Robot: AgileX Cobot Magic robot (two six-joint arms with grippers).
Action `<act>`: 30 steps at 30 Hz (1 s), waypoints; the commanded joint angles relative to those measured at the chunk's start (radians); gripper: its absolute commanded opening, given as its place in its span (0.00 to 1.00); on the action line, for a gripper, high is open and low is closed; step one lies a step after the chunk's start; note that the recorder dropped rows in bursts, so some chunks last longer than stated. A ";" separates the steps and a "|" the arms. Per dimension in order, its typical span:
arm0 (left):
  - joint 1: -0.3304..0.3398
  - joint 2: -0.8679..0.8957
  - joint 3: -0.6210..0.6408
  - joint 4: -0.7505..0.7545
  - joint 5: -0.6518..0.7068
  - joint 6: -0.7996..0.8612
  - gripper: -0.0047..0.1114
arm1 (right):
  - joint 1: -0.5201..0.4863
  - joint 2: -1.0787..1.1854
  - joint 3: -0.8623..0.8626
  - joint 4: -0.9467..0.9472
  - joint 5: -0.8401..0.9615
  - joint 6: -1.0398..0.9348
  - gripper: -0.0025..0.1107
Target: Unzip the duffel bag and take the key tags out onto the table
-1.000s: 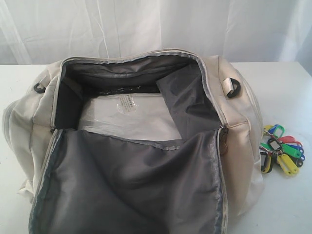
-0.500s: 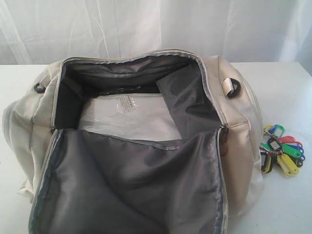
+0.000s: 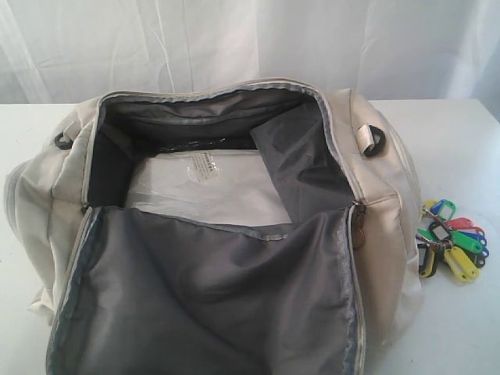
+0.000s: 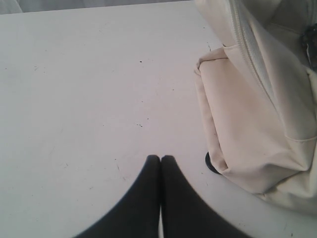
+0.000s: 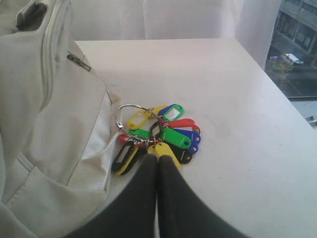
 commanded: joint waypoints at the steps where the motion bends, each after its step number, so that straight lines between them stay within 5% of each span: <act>1: 0.002 -0.004 0.005 -0.012 0.003 0.002 0.05 | -0.003 -0.007 0.007 -0.003 0.004 0.004 0.02; 30: -0.045 -0.004 0.005 -0.012 0.003 0.003 0.05 | -0.001 -0.007 0.007 -0.004 0.004 0.004 0.02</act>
